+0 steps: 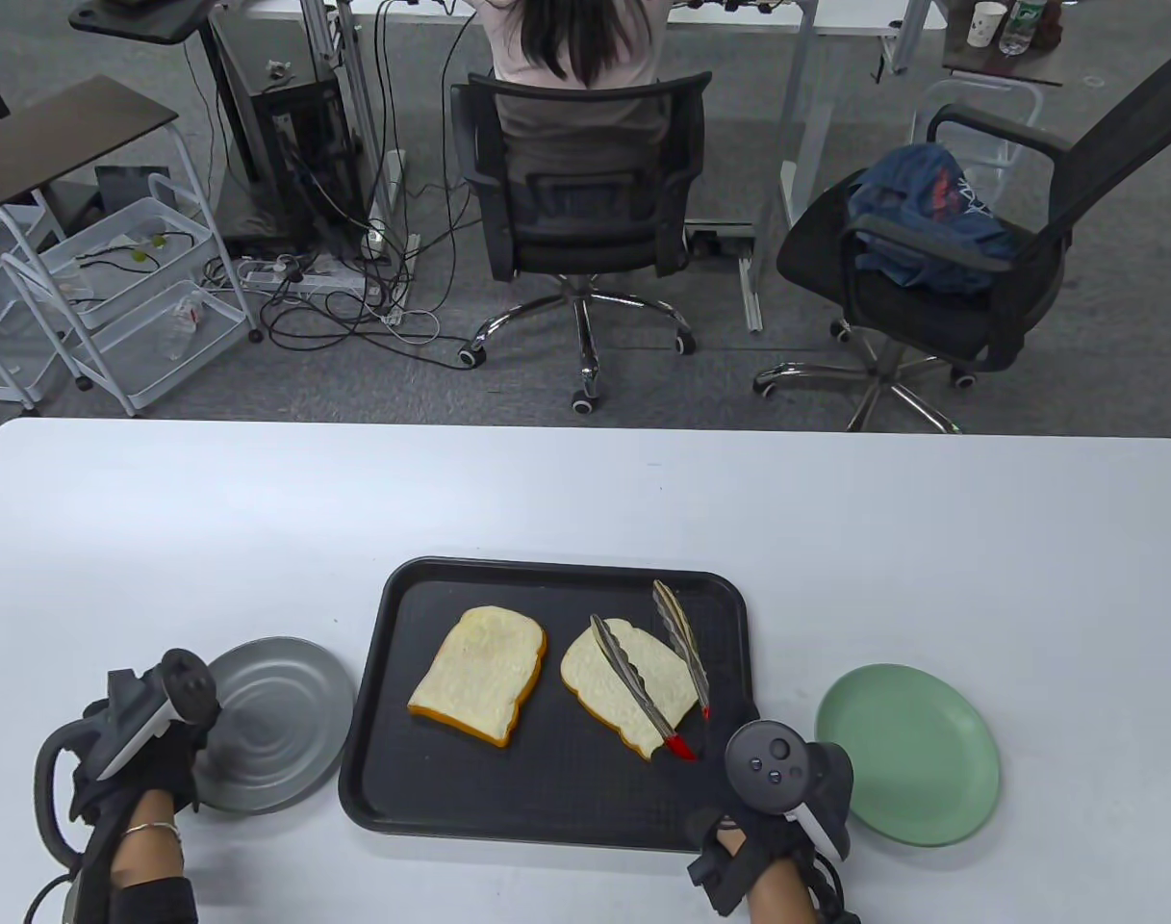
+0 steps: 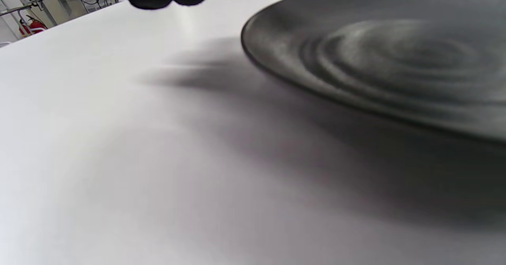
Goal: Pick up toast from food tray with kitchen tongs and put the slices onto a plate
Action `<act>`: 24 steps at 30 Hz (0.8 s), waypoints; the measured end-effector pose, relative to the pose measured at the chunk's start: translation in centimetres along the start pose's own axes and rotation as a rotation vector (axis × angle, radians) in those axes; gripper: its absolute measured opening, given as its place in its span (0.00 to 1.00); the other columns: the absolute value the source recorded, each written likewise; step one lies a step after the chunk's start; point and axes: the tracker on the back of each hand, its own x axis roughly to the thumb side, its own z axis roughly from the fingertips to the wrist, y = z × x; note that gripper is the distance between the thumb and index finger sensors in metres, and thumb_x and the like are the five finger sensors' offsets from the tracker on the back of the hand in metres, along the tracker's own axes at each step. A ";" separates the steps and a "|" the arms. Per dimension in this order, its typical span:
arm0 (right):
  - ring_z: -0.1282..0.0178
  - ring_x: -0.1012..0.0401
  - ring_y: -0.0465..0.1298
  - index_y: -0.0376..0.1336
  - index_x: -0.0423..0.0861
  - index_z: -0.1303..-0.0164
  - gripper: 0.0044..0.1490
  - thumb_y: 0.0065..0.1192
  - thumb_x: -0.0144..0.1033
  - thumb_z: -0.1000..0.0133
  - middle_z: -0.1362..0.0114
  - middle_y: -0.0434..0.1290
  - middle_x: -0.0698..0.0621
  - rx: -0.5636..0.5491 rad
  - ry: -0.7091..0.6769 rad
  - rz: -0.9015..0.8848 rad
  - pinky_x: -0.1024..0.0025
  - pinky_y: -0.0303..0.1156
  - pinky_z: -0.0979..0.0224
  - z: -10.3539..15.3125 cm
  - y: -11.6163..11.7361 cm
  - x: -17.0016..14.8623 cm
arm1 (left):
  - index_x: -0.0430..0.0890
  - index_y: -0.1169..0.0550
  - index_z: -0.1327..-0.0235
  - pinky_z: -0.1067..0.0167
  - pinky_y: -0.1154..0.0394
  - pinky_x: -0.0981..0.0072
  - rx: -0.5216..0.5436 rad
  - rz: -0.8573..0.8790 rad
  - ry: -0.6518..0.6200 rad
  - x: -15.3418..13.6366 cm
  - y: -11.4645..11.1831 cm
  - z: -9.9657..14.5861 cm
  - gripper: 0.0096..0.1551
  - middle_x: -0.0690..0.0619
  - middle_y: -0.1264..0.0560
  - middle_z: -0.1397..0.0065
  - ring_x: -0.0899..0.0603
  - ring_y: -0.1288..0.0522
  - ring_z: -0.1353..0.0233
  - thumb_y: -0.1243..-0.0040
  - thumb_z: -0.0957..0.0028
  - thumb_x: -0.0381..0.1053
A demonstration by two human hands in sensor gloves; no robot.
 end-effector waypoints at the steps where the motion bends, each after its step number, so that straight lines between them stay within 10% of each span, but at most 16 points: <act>1: 0.56 0.48 0.76 0.42 0.28 0.30 0.70 0.72 0.57 0.63 0.37 0.61 0.26 0.004 0.001 0.001 0.59 0.79 0.59 0.0 0.0 0.0 | 0.36 0.47 0.05 0.23 0.42 0.26 -0.011 -0.002 0.003 0.0 -0.2 -0.2 0.46 0.30 0.47 0.09 0.23 0.42 0.17 0.60 0.23 0.65; 19: 0.57 0.48 0.76 0.42 0.27 0.30 0.70 0.72 0.58 0.63 0.37 0.61 0.25 0.040 0.028 0.025 0.58 0.79 0.60 -0.2 0.4 -0.7 | 0.39 0.36 0.18 0.24 0.31 0.40 -0.006 0.124 0.019 -0.4 -0.8 -1.3 0.30 0.37 0.37 0.16 0.31 0.32 0.23 0.55 0.24 0.56; 24: 0.57 0.48 0.76 0.42 0.27 0.30 0.70 0.72 0.58 0.63 0.37 0.61 0.25 0.051 0.026 0.023 0.58 0.79 0.60 -0.2 0.5 -0.5 | 0.38 0.34 0.22 0.43 0.14 0.62 0.070 0.273 -0.020 -1.3 0.9 -0.3 0.27 0.51 0.18 0.40 0.48 0.14 0.44 0.51 0.26 0.53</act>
